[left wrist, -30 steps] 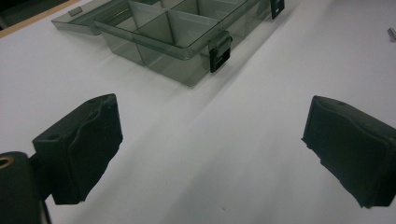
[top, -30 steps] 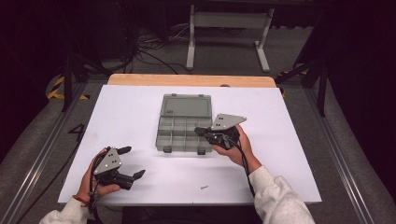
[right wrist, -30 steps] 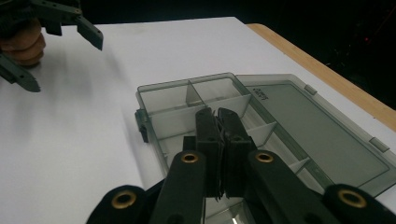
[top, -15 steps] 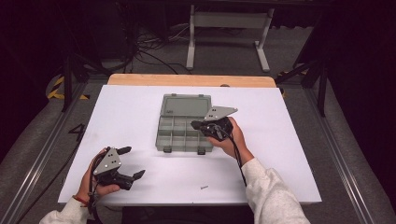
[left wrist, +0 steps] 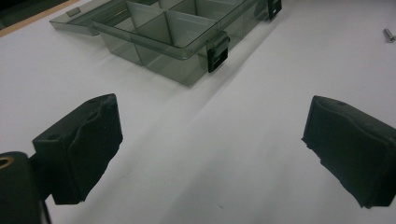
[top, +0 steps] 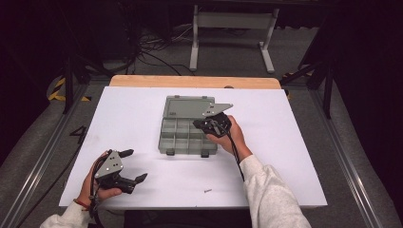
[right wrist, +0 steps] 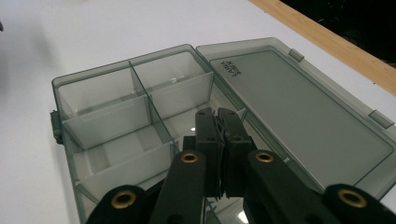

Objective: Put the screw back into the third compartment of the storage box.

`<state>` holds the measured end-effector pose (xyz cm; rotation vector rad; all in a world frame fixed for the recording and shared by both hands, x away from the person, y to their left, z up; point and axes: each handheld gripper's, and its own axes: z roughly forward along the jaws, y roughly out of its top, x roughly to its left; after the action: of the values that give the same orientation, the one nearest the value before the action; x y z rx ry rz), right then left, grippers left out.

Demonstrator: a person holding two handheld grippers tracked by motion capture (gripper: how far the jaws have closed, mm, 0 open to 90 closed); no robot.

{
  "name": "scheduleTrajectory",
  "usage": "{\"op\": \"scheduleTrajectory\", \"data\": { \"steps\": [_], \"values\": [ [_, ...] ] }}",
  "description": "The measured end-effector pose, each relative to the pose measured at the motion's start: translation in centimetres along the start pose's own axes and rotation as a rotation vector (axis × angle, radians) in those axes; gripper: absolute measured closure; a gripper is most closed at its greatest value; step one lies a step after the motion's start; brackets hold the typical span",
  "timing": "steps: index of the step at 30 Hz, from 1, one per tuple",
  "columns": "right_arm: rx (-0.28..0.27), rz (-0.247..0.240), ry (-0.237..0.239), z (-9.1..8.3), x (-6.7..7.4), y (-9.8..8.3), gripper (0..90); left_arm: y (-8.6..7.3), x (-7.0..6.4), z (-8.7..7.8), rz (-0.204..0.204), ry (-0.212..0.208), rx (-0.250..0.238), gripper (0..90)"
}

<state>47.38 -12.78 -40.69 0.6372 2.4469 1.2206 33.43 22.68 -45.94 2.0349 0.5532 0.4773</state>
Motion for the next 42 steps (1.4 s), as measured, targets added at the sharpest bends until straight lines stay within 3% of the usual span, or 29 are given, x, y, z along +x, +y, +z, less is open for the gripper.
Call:
{"op": "scheduleTrajectory", "data": {
  "steps": [14, 30, 42],
  "values": [
    [0.027, 0.019, -0.028, 1.0, -0.4, -0.5, 88.7, 0.0, 0.0, 0.0, -0.001, -0.002, -0.003, 5.3],
    [0.039, 0.019, -0.029, 1.3, -0.3, -0.5, 88.5, -0.1, 0.0, 0.0, -0.005, -0.003, -0.002, 5.4],
    [-0.020, 0.031, -0.025, 0.3, 0.2, -0.4, 75.1, -0.1, 0.0, 0.0, -0.006, -0.001, -0.001, 5.4]
  ]
}}
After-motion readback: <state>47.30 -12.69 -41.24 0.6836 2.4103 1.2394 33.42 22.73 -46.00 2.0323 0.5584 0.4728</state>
